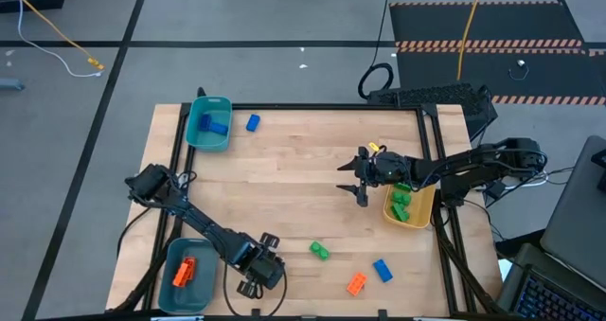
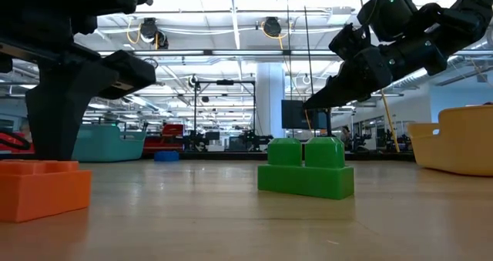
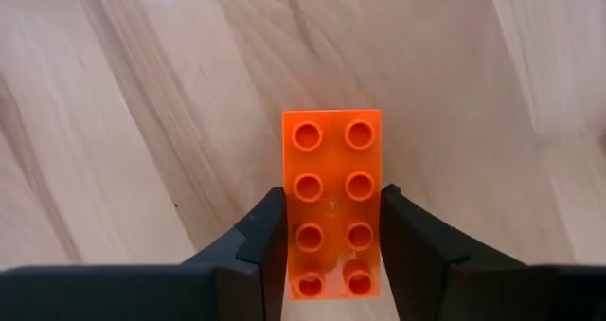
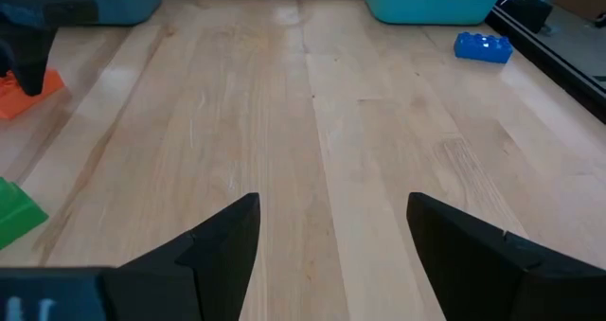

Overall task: Sort & place blocks by color
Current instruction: Put the orange game piece into the dark blue bin

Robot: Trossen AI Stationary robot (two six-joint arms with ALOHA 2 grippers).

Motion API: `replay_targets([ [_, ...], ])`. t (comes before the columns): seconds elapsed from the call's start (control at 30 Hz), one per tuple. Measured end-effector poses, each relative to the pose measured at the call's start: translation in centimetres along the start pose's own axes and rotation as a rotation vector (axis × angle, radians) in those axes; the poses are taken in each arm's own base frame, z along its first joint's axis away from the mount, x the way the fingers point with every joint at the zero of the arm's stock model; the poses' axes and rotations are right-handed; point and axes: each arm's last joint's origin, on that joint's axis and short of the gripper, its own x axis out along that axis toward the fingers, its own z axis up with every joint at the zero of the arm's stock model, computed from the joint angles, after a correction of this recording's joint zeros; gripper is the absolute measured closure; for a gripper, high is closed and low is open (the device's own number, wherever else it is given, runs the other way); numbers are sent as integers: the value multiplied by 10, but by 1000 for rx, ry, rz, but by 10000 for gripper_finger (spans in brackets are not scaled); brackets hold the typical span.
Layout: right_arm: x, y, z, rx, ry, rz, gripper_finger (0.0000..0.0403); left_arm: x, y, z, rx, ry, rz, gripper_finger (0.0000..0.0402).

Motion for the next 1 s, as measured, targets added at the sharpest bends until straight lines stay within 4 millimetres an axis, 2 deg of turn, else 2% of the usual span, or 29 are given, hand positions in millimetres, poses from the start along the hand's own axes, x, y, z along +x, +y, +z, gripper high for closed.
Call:
replay_targets([
  [0.13,0,0,0,0,0,0,140,-3,1,0,-39,-4,1,271],
  [0.23,0,0,0,0,0,0,140,-14,5,0,-78,30,20,271],
  [0.43,0,0,0,0,0,0,140,-64,10,0,-106,154,63,271],
  [0.63,0,0,0,0,4,0,140,-109,-4,-8,-153,246,71,271],
  [0.8,0,0,0,0,4,0,140,-131,-24,-21,-269,280,89,271],
  [1.0,0,0,0,3,-1,0,140,-139,-54,-39,-346,338,96,271],
])
